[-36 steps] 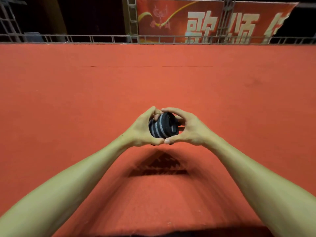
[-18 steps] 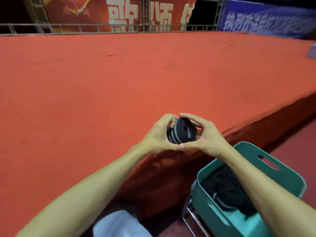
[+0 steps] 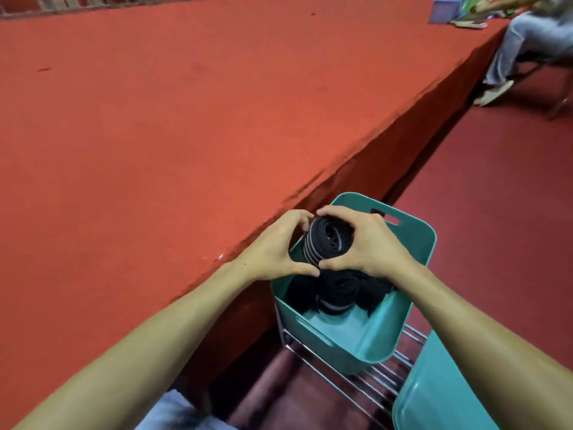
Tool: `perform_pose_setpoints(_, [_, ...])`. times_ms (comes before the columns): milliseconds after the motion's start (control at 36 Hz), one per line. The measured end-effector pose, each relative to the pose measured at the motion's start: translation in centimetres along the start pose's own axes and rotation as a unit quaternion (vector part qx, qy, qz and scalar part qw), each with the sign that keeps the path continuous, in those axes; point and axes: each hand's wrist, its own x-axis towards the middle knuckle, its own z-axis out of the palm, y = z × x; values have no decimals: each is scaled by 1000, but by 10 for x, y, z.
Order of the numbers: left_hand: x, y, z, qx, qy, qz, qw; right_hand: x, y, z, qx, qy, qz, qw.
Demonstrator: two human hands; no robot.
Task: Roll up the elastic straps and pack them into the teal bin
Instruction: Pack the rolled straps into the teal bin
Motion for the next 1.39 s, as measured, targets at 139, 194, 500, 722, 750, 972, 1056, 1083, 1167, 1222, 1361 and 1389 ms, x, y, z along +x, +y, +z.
perform_pose_setpoints(139, [-2, -30, 14, 88, -80, 17, 993, -19, 21, 9, -22, 12, 66, 998])
perform_pose_setpoints(194, [-4, -43, 17, 89, -103, 6, 991, -27, 27, 14, -20, 18, 91, 996])
perform_pose_setpoints(500, [-19, -74, 28, 93, -135, 8, 986, -59, 41, 34, -17, 3, 210, 977])
perform_pose_setpoints(722, [-25, -84, 36, 81, -125, 28, 988, -65, 46, 53, -46, -16, 245, 968])
perform_pose_setpoints(750, [-26, -84, 36, 75, -124, 27, 989, -66, 47, 56, -47, -18, 248, 967])
perform_pose_setpoints(972, [-27, -91, 42, 56, -118, 35, 991, -62, 49, 66, -70, -70, 242, 965])
perform_pose_setpoints(1056, [-27, -91, 42, 51, -115, 39, 991, -55, 50, 71, -78, -89, 230, 966])
perform_pose_setpoints(1083, [-28, -91, 43, 49, -113, 40, 992, -54, 51, 73, -81, -95, 226, 966])
perform_pose_setpoints(1167, [-28, -92, 43, 45, -107, 45, 992, -50, 57, 81, -81, -131, 209, 966])
perform_pose_setpoints(1222, [-28, -92, 43, 42, -107, 45, 992, -47, 61, 84, -86, -156, 188, 966])
perform_pose_setpoints(1361, [-27, -91, 43, 39, -101, 48, 993, -36, 68, 83, -119, -225, 114, 960])
perform_pose_setpoints(1389, [-27, -91, 43, 39, -99, 49, 993, -33, 70, 83, -122, -236, 98, 959])
